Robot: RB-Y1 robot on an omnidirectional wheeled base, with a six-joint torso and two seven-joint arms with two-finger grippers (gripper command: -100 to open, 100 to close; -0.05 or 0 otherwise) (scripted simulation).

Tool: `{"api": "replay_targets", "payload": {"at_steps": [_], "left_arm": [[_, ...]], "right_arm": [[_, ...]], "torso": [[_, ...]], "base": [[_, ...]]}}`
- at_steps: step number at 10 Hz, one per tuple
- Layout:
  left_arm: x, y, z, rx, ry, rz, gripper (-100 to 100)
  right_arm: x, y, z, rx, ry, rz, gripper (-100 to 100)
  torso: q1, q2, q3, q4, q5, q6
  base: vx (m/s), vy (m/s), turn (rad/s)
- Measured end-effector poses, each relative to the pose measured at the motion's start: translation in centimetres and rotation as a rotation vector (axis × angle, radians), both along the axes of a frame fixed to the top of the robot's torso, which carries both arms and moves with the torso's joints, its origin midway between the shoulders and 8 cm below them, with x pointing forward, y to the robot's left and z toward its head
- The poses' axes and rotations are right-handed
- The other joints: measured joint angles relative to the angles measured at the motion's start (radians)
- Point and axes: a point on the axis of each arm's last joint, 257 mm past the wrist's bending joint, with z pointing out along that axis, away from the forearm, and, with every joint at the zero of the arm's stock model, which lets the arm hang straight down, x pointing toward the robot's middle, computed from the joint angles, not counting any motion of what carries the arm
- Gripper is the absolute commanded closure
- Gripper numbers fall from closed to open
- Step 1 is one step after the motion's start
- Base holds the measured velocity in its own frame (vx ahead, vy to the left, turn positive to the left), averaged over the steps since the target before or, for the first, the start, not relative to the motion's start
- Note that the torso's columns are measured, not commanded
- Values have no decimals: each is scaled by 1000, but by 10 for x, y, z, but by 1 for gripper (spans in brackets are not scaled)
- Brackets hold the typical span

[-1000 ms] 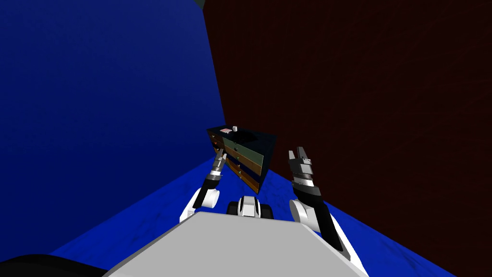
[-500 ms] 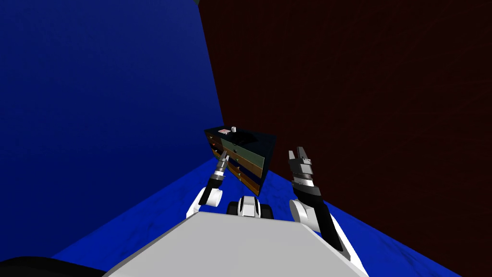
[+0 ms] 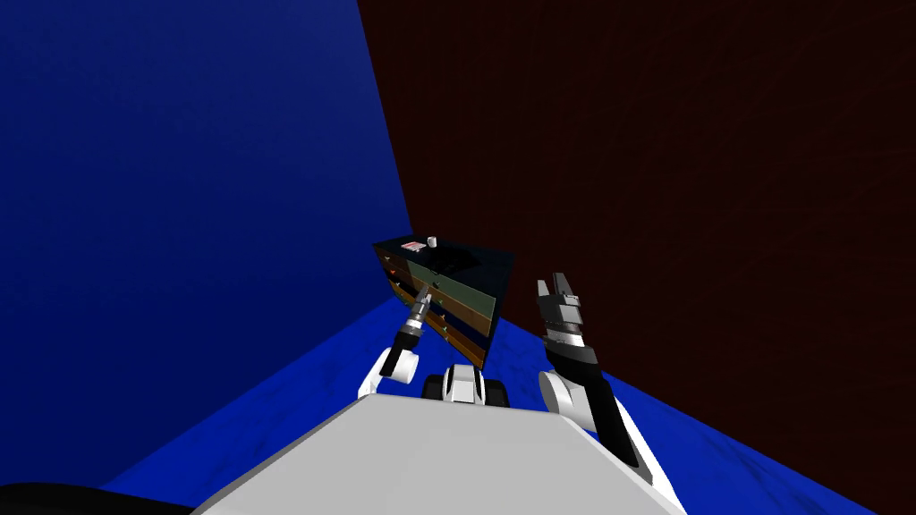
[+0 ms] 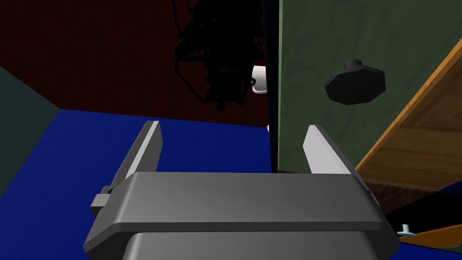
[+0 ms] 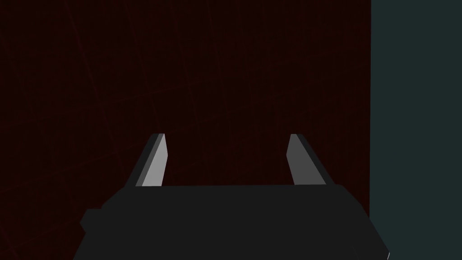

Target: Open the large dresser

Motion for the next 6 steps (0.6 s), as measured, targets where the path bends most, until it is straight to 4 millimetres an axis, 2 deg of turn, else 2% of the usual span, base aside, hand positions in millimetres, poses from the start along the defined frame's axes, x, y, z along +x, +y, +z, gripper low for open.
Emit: {"api": "replay_targets", "payload": {"at_steps": [6], "left_arm": [[12,-17,-55,59,106,-38,-100]], "right_arm": [[0,0,0,0,0,0,0]], "torso": [[0,0,0,0,0,0]], "base": [[70,49,-73]]}}
